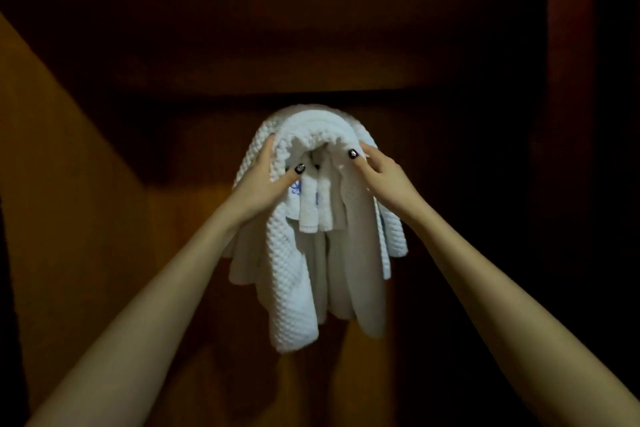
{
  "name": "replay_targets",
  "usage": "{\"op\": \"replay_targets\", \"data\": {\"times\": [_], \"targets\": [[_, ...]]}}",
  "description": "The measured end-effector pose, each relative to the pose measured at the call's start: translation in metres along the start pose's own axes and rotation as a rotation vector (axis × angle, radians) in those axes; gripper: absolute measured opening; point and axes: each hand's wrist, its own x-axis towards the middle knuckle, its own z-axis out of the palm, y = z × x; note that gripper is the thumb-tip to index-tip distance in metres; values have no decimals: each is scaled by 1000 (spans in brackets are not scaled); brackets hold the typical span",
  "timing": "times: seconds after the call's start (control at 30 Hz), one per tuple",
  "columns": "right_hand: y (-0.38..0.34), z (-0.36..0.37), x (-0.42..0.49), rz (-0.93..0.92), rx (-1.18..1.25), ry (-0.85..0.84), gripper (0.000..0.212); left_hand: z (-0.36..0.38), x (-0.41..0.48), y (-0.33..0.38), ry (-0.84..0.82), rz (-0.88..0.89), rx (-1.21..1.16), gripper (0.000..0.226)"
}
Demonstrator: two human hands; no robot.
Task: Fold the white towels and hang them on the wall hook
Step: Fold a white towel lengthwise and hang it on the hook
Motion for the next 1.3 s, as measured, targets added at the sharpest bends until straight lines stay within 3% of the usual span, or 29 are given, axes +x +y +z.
{"op": "replay_targets", "data": {"times": [0.17, 0.27, 0.47, 0.57, 0.73, 1.0, 1.13, 1.3], "targets": [[-8, -7, -50, 110, 38, -28, 61, 26, -44, 20, 227, -54, 90, 77], [-5, -7, -106, 201, -27, -20, 69, 49, -91, 33, 240, -9, 83, 66], [35, -32, -286, 484, -206, -130, 63, 149, -212, 74, -125, 28, 77, 55], [52, -63, -396, 683, -321, -156, 61, 215, -286, 103, -388, 33, 67, 53], [45, -123, -546, 946, -543, -258, 63, 314, -389, 155, -711, 152, 23, 47], [11, -250, -724, 1476, -749, -7, 65, 437, -507, 258, -1066, 416, 23, 53], [2, -290, -801, 1680, -861, -34, 60, 482, -554, 314, -1236, 478, -56, 59], [18, -343, -873, 1877, -806, -59, 59, 556, -603, 381, -1361, 514, -105, 61]]}}
